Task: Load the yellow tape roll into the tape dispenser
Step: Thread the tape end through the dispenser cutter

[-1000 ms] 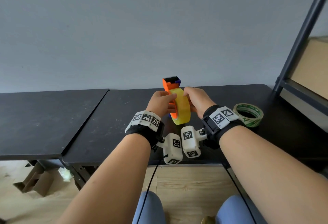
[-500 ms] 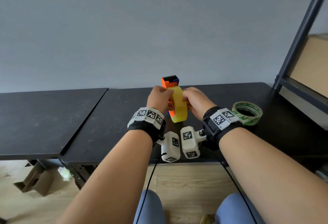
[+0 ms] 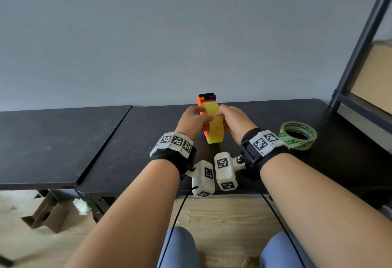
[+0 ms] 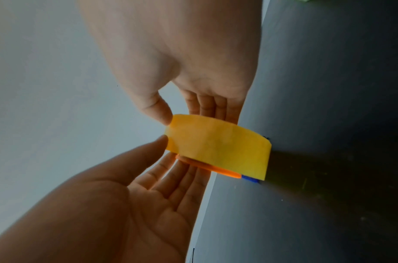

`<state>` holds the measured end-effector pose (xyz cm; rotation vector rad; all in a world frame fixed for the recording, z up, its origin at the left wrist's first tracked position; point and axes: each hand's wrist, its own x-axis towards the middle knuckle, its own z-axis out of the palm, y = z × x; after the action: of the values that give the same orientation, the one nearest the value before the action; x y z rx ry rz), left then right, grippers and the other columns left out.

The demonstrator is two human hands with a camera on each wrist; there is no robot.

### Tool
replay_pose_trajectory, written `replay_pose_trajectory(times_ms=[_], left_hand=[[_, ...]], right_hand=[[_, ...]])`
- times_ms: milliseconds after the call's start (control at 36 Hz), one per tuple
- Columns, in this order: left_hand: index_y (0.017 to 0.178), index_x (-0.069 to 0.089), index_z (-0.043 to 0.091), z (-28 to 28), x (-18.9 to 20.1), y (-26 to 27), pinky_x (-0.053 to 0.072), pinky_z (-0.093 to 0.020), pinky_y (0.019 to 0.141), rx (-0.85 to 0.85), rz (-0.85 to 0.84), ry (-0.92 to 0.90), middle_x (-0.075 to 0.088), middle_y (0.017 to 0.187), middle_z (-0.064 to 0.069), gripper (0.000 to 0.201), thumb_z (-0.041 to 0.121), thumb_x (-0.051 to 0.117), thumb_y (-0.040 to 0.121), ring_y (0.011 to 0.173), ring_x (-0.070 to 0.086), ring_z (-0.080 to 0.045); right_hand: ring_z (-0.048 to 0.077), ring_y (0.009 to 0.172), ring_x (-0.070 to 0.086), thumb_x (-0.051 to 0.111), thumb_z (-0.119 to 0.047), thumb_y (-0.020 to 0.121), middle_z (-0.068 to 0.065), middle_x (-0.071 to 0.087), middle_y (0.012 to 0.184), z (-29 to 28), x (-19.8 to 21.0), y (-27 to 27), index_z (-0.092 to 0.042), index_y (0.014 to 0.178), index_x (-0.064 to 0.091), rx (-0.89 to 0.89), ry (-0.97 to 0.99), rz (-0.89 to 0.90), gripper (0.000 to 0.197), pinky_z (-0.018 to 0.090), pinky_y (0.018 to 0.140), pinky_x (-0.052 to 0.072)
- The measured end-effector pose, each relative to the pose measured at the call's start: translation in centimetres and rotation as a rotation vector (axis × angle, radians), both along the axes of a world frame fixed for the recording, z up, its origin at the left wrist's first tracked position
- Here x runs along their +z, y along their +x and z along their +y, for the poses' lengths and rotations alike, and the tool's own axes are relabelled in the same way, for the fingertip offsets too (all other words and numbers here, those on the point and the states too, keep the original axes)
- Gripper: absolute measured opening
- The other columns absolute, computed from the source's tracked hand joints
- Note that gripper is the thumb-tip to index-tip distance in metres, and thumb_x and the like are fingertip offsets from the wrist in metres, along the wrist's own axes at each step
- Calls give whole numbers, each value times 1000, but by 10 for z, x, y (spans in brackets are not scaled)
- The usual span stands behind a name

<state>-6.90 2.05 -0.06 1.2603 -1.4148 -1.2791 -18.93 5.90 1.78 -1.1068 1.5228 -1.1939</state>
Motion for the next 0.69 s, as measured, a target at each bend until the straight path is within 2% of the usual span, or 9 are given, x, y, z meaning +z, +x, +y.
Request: replay_pose_trajectory(times_ms=[111,194,278,389,444,500,555,639,694], left_hand=[[131,51,11,-2,-2,-1,56,-49,92,-6,-26,-24,65,121,-20,50,14,70,84,103,69,-34],[132,52,9,-4,-3,-1,56,-50,92,5,-30,-35,65,121,-20,50,16,69,86,102,69,-35],[132,52,10,-5,-3,-1,56,-49,91,16,-58,-60,67,117,-18,51,21,69,85,99,70,-33],[129,54,11,-3,-1,-4,57,-47,89,62,-135,-118,69,111,-14,47,28,66,87,96,71,-31],[123,58,10,-3,0,-5,57,-48,88,96,-150,-145,72,99,-13,44,33,63,86,93,71,-32],[116,63,7,-4,1,-5,58,-49,84,125,-155,-151,71,82,-8,39,35,60,88,84,72,-30],[111,66,6,-5,3,-3,59,-49,83,134,-142,-141,69,74,-4,39,37,60,89,79,72,-28],[110,66,6,-3,6,-3,59,-48,83,106,-157,-128,68,74,-3,39,39,59,90,77,70,-27],[116,65,7,-2,7,-2,59,-47,85,86,-165,-107,71,87,-6,44,40,60,87,85,71,-28]], right_hand=[[35,93,59,48,-24,67,17,56,95,-3,0,-1,-7,99,52,-5,25,31,36,49,89,48],[40,106,60,48,-17,68,24,59,110,-1,1,0,-5,106,53,-6,41,73,41,55,98,47],[37,110,59,48,-6,75,23,59,118,1,1,0,-7,113,55,-7,41,73,39,53,100,47],[32,110,58,46,3,77,17,60,116,5,0,-2,-13,108,56,-1,27,39,37,49,101,48],[29,104,58,49,-2,74,14,60,106,7,0,-2,-12,100,58,4,24,25,29,47,100,48],[29,92,57,53,-16,64,12,58,92,7,-2,-3,-12,82,60,7,20,20,19,50,99,47],[31,89,59,54,-24,58,11,56,86,5,-4,-4,-14,70,56,10,26,23,15,52,100,47],[40,105,63,53,-26,59,12,58,88,5,-4,-4,-15,68,56,6,40,40,15,53,100,47],[40,108,62,53,-28,60,13,60,91,2,-7,-5,-15,70,57,8,39,44,17,54,100,47]])
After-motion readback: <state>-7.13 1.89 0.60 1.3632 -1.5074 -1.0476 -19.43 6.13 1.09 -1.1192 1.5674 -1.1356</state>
